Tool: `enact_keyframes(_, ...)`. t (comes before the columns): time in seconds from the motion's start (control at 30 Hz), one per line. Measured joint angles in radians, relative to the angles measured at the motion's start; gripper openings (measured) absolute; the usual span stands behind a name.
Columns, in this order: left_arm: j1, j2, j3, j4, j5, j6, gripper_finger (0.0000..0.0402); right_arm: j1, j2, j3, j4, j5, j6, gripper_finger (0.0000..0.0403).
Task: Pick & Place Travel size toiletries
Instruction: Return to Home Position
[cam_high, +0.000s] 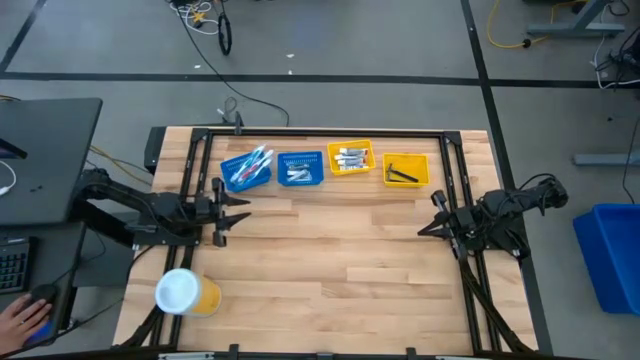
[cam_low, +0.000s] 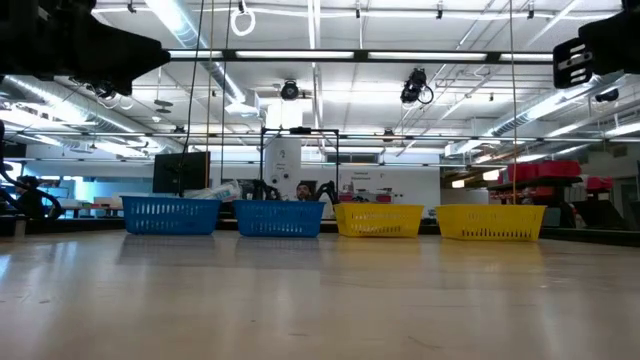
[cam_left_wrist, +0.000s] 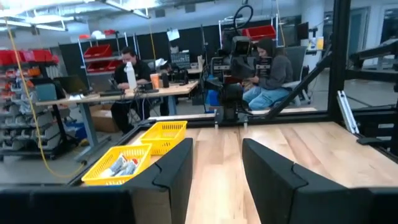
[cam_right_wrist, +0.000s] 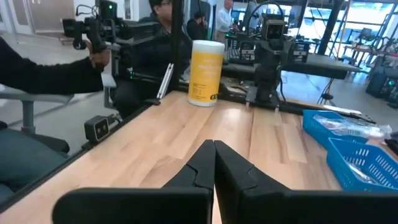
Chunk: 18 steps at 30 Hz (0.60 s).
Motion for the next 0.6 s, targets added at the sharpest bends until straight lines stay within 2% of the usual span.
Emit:
enact_keyframes(0.17,0.000,-0.012,0.000,0.002,0.033,0.011,0.0148,0.000,0.000,-0.029,0.023,0.003,0.007,0.0007)
enact_keyframes(0.4,0.000,-0.010,0.000,-0.021,0.041,-0.037,0.0148,0.000,0.000,-0.041,0.037,0.138,0.024,0.0007)
enact_keyframes(0.6,0.000,-0.010,0.000,-0.022,0.041,-0.037,0.0148,0.000,0.000,-0.041,0.035,0.140,0.026,0.0007)
